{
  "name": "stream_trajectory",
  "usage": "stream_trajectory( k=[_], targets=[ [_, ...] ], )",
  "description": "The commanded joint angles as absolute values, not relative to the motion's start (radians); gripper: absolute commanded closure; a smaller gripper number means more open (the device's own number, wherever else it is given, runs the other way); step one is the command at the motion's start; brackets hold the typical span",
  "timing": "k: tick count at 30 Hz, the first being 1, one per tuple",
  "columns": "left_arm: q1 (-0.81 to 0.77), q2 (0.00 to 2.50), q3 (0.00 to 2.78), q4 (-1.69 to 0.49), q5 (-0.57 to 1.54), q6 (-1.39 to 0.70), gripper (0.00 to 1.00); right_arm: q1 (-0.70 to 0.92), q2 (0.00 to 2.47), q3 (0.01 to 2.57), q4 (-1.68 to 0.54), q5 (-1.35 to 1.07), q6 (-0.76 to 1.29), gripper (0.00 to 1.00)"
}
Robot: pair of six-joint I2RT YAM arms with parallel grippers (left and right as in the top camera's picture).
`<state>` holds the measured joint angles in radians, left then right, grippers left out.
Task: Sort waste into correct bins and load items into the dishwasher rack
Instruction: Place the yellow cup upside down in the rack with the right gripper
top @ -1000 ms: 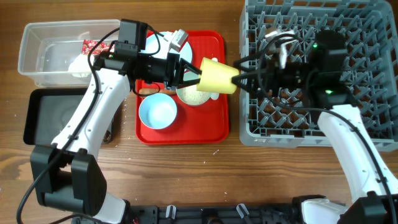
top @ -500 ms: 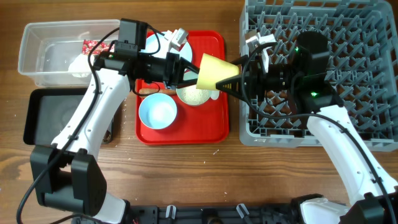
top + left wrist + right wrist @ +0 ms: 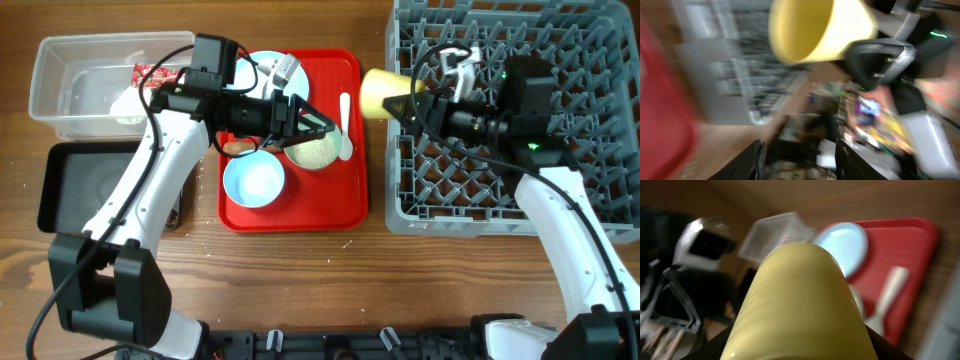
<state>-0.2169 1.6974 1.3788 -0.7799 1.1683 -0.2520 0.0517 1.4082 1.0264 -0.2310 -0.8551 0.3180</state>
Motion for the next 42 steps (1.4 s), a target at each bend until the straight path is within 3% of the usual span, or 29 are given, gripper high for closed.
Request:
stream_trajectory(
  k=[1, 9, 15, 27, 38, 42],
  targets=[
    [-0.225, 1.683, 1.394, -0.809, 0.769, -0.242, 0.53, 0.053, 1.378, 1.07, -0.311, -0.632, 0.324, 0.5],
    [-0.276, 1.683, 1.394, -0.844, 0.331, -0.242, 0.5, 0.053, 1.357, 1.323, -0.923, -0.171, 0.342, 0.5],
    [-0.321, 1.683, 1.394, -0.859, 0.154, -0.242, 0.5, 0.053, 1.372, 1.366, -1.182, 0.027, 0.369, 0.49],
    [-0.352, 1.683, 1.393, -0.857, 0.118, -0.242, 0.49, 0.056, 1.617, 1.366, -1.178, -0.046, 0.322, 0.45],
    [-0.372, 1.683, 1.392, -0.85, 0.118, -0.242, 0.48, 0.052, 1.732, 1.38, -1.102, -0.137, 0.277, 0.03],
    [-0.399, 1.683, 1.391, -0.834, 0.118, -0.242, 0.44, 0.051, 1.726, 1.427, -1.127, -0.159, 0.263, 0.01]
  ],
)
